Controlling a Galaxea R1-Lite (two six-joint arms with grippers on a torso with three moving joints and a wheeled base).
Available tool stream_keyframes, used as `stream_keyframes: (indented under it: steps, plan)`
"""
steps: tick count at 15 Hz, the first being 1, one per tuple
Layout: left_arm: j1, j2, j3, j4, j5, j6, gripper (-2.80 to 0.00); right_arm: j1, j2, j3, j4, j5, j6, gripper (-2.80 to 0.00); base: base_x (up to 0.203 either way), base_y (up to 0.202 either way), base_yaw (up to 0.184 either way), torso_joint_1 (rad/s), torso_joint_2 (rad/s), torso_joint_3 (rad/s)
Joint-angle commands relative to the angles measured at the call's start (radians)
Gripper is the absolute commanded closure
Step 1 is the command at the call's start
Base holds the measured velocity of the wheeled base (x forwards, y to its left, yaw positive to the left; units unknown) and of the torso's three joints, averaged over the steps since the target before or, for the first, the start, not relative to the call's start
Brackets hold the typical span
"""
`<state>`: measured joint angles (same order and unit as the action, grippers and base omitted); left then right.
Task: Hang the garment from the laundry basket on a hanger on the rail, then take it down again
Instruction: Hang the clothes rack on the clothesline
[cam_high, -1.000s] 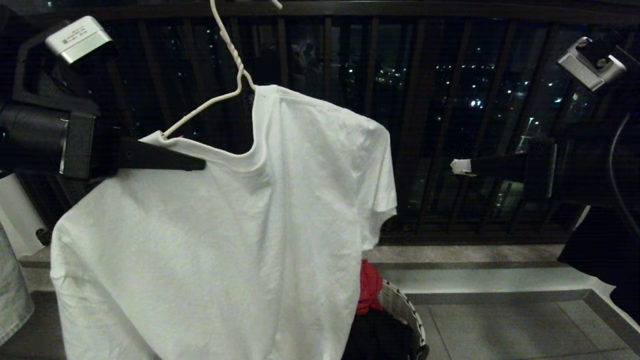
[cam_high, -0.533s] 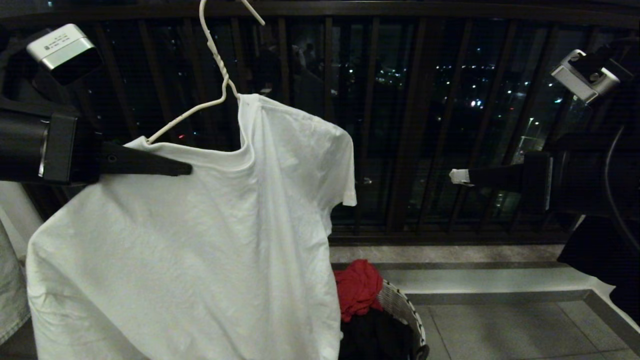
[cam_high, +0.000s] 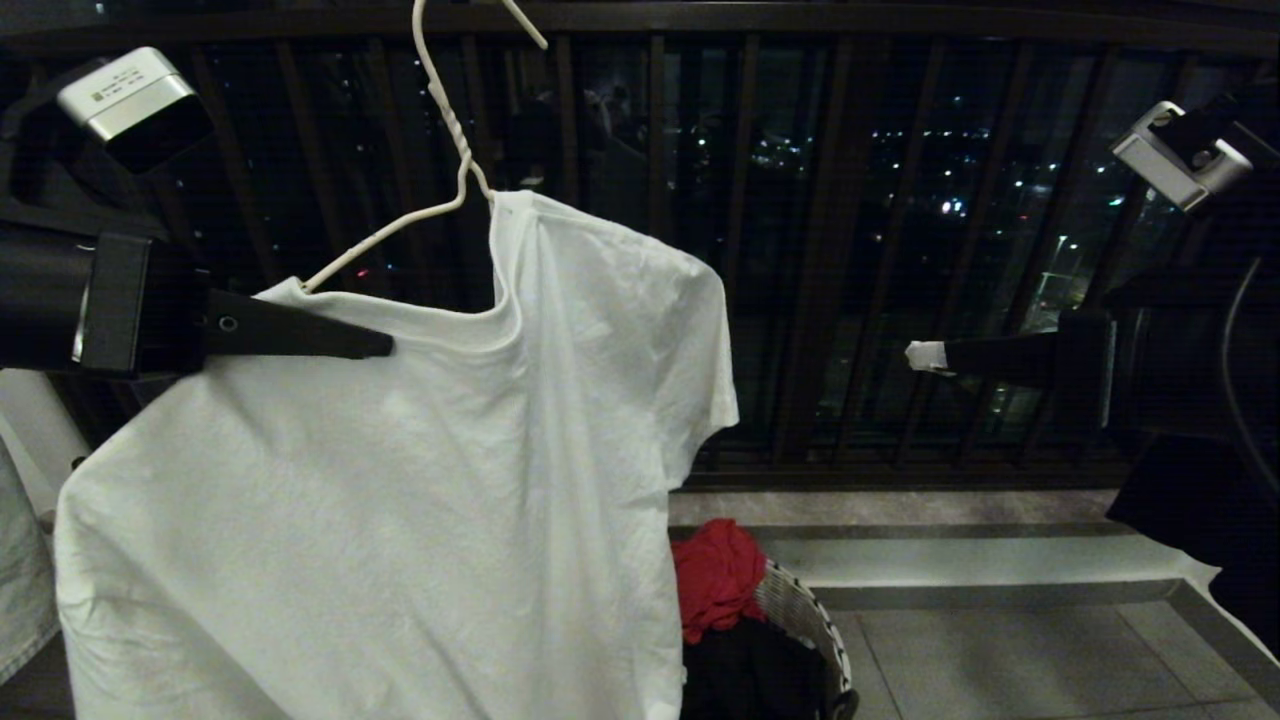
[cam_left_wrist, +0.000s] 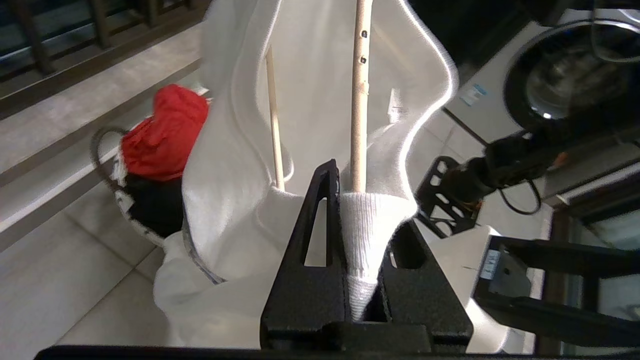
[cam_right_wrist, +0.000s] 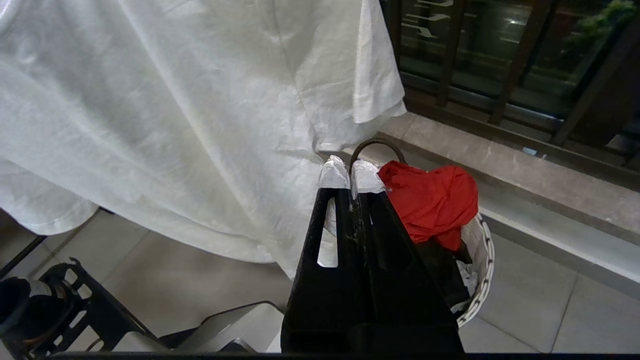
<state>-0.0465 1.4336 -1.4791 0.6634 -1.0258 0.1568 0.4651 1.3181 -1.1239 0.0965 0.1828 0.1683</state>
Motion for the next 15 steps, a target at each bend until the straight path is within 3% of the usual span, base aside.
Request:
stream_keyframes:
  steps: [1,7,10,15]
  plan:
    - [-0.003,-0.004,0.0,0.004,-0.013,0.001,0.0,0.0,-0.011,0.001,-0.001,0.001,0.0,0.0,0.0,0.0,0.0,0.0,0.0,0.0]
    - [-0.001,-0.024,0.013,0.002,-0.014,0.003,0.0,-0.003,-0.038,0.009,-0.001,0.001,-0.013,0.0,0.0,0.0,0.0,0.002,-0.03,-0.031]
    - [-0.003,-0.033,0.016,0.003,-0.014,0.003,0.0,-0.003,-0.066,0.01,-0.001,0.0,-0.022,0.0,0.0,0.0,0.0,0.037,-0.2,-0.314]
    - [-0.032,-0.061,0.034,0.004,-0.014,0.003,0.0,-0.003,-0.085,0.012,0.0,0.0,-0.029,0.0,0.0,0.0,0.0,0.107,-0.5,-0.326]
